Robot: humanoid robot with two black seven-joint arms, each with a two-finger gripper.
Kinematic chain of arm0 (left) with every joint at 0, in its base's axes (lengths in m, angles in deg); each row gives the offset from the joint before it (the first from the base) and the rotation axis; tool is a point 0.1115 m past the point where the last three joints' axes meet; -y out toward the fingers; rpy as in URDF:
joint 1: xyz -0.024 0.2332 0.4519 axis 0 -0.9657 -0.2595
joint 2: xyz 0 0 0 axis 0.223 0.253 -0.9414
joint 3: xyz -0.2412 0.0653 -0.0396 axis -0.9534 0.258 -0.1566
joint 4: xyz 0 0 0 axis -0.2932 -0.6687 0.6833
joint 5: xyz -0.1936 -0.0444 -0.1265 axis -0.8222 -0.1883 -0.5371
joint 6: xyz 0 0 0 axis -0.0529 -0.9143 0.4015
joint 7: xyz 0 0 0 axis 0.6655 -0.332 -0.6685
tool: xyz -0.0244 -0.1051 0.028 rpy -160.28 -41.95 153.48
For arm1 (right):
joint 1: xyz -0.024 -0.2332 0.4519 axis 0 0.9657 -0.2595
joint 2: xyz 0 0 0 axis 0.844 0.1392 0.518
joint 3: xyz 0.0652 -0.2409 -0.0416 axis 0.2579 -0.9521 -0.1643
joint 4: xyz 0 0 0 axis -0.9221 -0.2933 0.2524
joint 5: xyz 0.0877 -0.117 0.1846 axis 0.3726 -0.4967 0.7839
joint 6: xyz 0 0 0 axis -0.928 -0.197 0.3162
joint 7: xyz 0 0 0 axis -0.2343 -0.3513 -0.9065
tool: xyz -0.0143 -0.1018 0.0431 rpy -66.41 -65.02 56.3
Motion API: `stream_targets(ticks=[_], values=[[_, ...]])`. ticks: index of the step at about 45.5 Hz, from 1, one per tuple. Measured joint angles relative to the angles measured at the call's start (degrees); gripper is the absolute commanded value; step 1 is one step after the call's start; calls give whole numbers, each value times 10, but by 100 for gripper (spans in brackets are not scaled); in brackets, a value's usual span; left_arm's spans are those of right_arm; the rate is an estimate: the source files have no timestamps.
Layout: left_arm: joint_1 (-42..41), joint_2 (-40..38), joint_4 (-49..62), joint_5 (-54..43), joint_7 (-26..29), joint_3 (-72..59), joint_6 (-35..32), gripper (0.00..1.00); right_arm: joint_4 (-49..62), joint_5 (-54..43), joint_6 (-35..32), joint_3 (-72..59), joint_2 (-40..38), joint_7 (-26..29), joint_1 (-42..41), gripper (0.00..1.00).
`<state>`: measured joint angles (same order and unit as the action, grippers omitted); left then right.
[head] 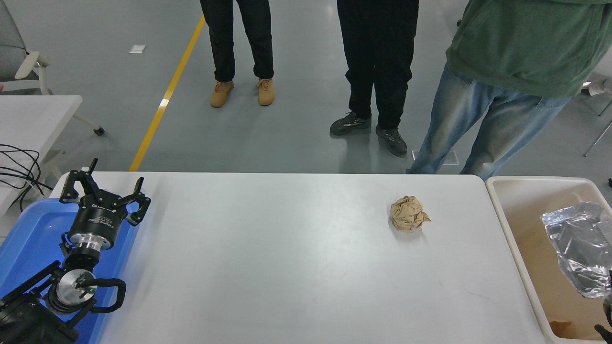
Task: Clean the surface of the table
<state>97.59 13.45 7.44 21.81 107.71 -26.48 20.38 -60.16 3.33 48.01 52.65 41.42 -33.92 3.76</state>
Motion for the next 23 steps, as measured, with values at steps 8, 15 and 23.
stream_targets(ticks=[8,15,23], values=[[0,0,0,0,0,0,0,99,1,0,10,3,2,0,2,0],[0,0,0,0,0,0,0,99,1,0,25,2,3,0,2,83],[0,0,0,0,0,0,0,99,1,-1,49,-1,4,-3,2,99]])
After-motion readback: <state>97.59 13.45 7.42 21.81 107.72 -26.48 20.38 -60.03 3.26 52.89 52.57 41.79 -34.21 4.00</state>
